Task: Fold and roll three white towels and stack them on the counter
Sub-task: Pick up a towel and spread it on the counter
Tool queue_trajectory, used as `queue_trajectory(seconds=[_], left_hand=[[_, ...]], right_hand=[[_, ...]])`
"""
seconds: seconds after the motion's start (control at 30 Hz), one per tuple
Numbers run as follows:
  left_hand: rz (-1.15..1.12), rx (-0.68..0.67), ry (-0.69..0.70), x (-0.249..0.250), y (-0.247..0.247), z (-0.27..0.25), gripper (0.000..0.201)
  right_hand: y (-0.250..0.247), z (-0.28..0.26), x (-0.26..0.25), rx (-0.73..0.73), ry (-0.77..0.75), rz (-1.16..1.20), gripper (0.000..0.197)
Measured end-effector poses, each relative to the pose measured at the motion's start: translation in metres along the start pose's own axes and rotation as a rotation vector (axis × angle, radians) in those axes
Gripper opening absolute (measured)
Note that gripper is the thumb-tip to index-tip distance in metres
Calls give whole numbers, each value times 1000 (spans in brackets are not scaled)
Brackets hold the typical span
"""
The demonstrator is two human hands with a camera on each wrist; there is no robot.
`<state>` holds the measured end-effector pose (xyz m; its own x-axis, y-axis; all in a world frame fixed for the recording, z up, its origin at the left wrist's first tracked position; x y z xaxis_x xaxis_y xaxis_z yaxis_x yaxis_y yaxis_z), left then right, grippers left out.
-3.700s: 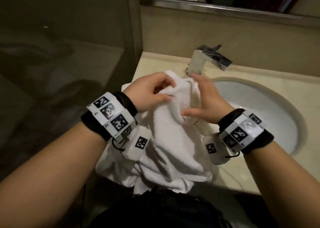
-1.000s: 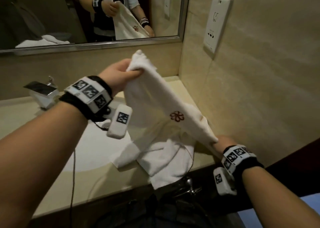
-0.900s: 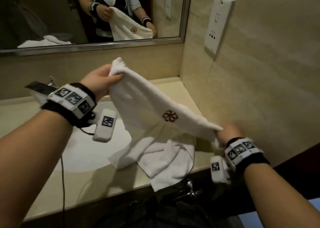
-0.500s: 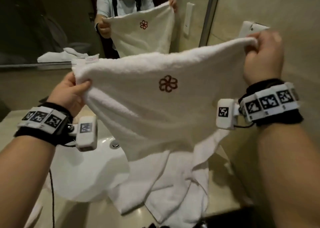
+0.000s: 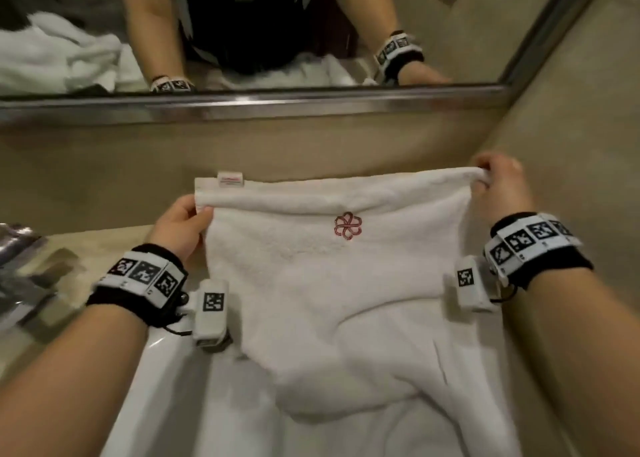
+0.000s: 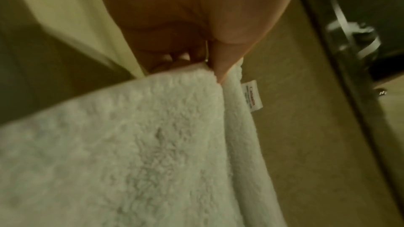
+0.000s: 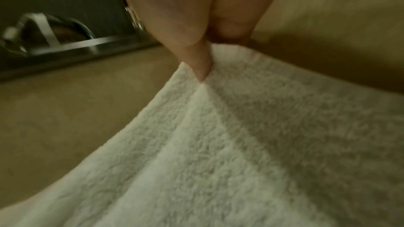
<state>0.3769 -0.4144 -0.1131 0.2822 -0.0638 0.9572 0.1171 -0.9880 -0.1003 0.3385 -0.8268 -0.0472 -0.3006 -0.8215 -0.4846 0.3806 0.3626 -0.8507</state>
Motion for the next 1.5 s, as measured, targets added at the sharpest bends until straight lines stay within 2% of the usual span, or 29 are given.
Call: queue_trajectory(seconds=[0.13, 0.2, 0.3, 0.4, 0.47, 0.57, 0.73, 0.8, 0.87, 0.93, 1.0, 1.03, 1.1, 1.17, 1.27, 1.33, 1.43, 1.5], left_hand=[[291, 27, -29, -26, 4, 14, 28], [403, 23, -33, -28, 2, 9, 34], [499, 66, 36, -16, -4, -15, 42], [574, 62, 153, 2, -6, -60, 44], [628, -83, 208, 9, -3, -104, 31], [793, -416, 273, 6, 7, -179, 10], [1031, -772, 354, -36, 20, -291, 17], [1150, -884, 334, -60, 22, -324, 21], [1255, -933, 349, -80, 21, -346, 30], [1334, -910, 405, -94, 17, -363, 41], [1425, -810, 512, -105, 14, -375, 46], [1455, -748, 567, -109, 13, -379, 46], [1485, -616, 617, -113, 14, -386, 47], [1509, -533, 625, -116, 16, -393, 57], [1507, -543, 671, -119, 27, -404, 70], [1472, -539, 686, -114, 39, -406, 63], [1353, -391, 649, -91, 49, -393, 33], [1301, -307, 661, -71, 47, -386, 23]], right_hand=[[38, 5, 14, -163, 76, -132, 34], [44, -2, 15, -195, 78, -164, 39], [32, -18, 7, -178, 41, -183, 42], [5, -43, -7, -218, -77, -181, 32], [-18, -72, -18, -268, -202, -140, 23], [-45, -133, -29, -365, -344, -44, 16], [-61, -270, -14, -565, -489, 40, 14], [-54, -326, -1, -737, -523, 28, 16], [-46, -369, 13, -893, -543, -13, 20], [-41, -407, 25, -925, -583, -83, 34], [-38, -434, 35, -879, -667, -212, 53], [-37, -442, 38, -833, -705, -253, 55], [-34, -448, 38, -743, -739, -262, 48], [-35, -444, 37, -726, -707, -201, 35], [-44, -432, 36, -770, -642, -94, 28], [-62, -422, 29, -749, -599, 70, 24], [-99, -399, 24, -648, -576, 245, 15], [-123, -381, 31, -581, -547, 242, 12]])
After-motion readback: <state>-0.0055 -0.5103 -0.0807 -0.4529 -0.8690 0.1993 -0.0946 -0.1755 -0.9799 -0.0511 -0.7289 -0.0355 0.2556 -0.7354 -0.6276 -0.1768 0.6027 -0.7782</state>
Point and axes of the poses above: each hand's wrist, its own z-axis towards the middle knuckle, its own y-axis out of the palm, x = y × z, the point moved 1 cm from there along z, towards the middle knuckle
